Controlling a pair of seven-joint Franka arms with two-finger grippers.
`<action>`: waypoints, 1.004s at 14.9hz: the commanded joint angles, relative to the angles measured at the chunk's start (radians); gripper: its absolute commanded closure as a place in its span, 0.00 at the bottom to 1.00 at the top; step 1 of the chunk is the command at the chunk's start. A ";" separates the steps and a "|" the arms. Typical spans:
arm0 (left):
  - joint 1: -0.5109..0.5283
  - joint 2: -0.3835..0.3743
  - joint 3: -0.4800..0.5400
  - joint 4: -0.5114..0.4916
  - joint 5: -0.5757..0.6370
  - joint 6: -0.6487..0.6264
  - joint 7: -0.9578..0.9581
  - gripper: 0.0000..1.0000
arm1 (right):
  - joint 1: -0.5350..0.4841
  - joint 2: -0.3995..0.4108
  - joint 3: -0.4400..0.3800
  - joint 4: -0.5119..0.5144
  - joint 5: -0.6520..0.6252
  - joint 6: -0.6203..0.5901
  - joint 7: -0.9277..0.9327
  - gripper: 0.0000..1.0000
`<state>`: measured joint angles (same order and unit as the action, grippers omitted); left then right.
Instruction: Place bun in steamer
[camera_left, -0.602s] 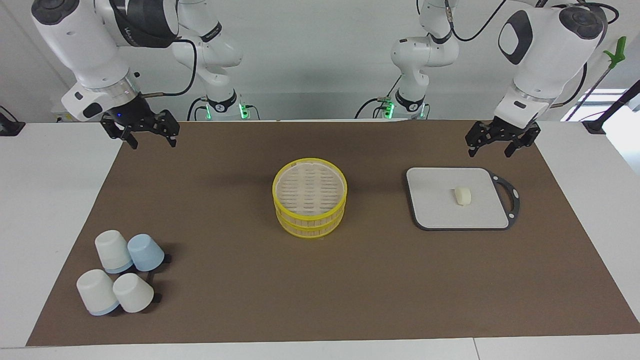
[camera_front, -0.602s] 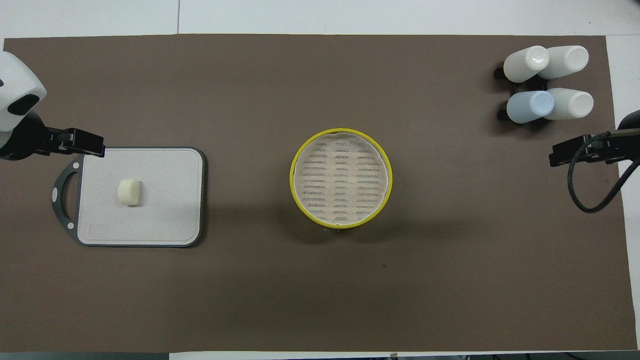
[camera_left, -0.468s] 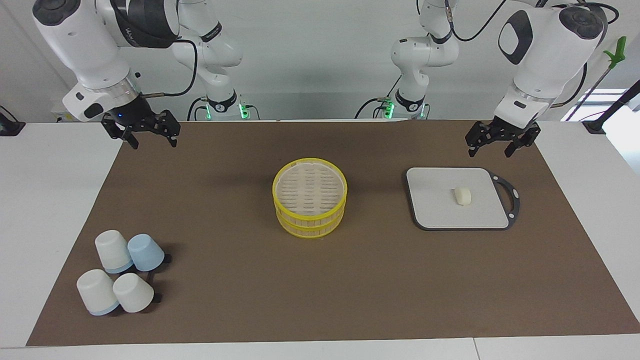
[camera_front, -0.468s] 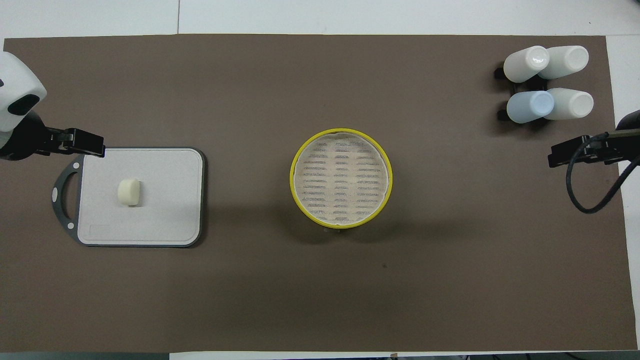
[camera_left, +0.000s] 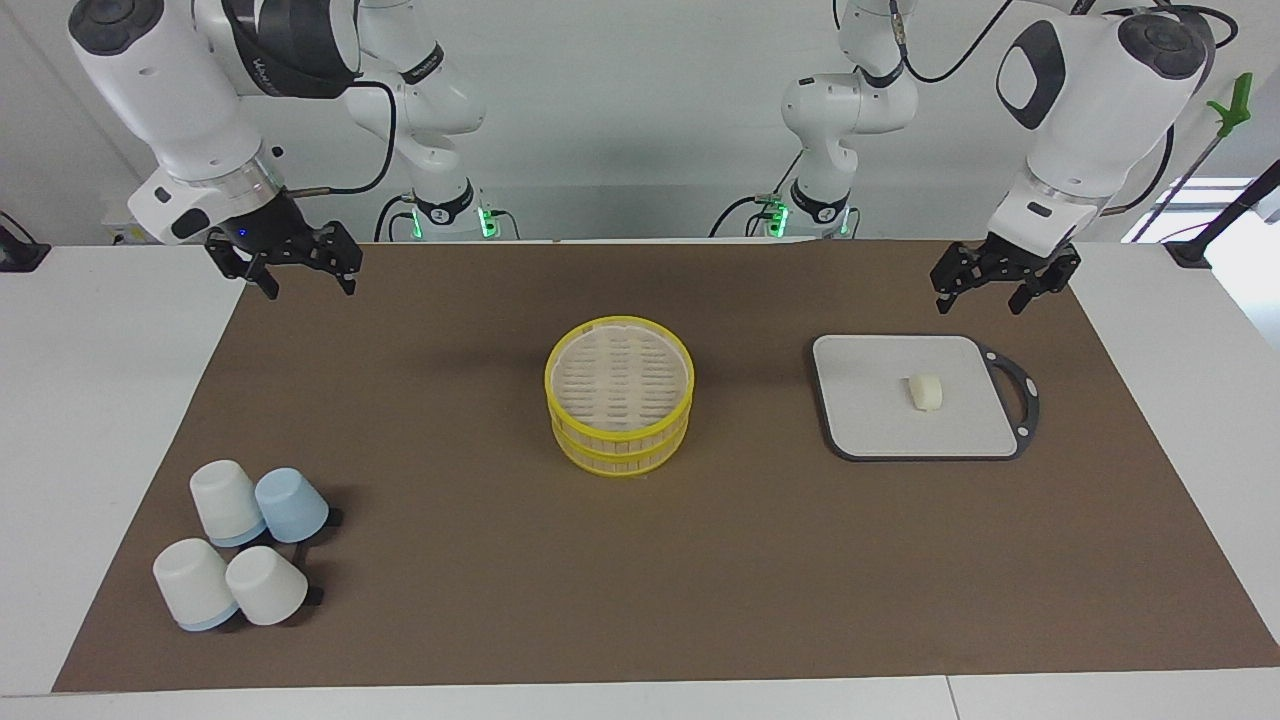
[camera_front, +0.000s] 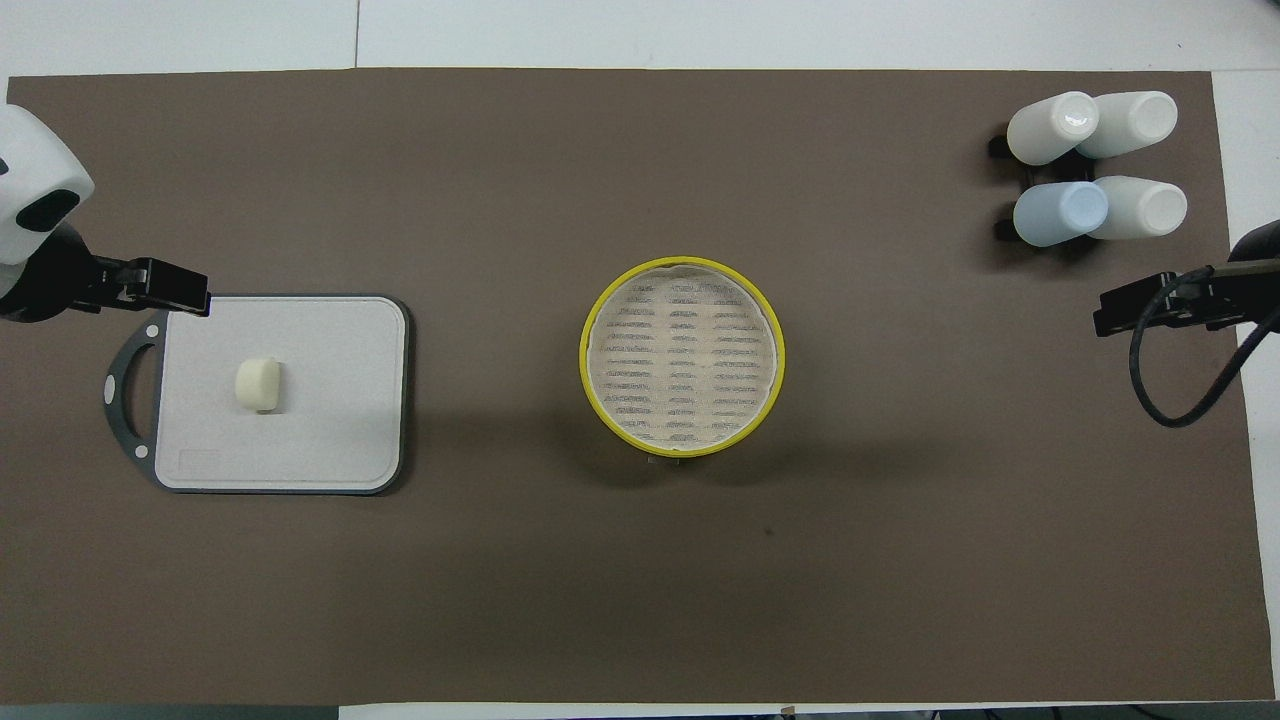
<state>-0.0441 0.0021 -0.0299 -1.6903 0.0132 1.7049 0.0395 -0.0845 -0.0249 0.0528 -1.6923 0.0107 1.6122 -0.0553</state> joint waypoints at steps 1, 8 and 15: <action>0.007 -0.027 0.005 -0.015 0.010 -0.016 -0.026 0.00 | -0.006 -0.009 0.005 -0.015 -0.005 0.008 -0.032 0.00; 0.089 -0.034 0.007 -0.129 0.011 0.108 0.082 0.00 | 0.132 0.042 0.018 0.002 0.000 0.069 0.133 0.00; 0.134 -0.005 0.008 -0.389 0.011 0.384 0.079 0.00 | 0.374 0.204 0.016 0.135 0.002 0.112 0.501 0.00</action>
<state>0.0509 0.0093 -0.0178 -1.9896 0.0155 1.9996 0.1087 0.2470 0.1120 0.0722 -1.6373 0.0122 1.7320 0.3627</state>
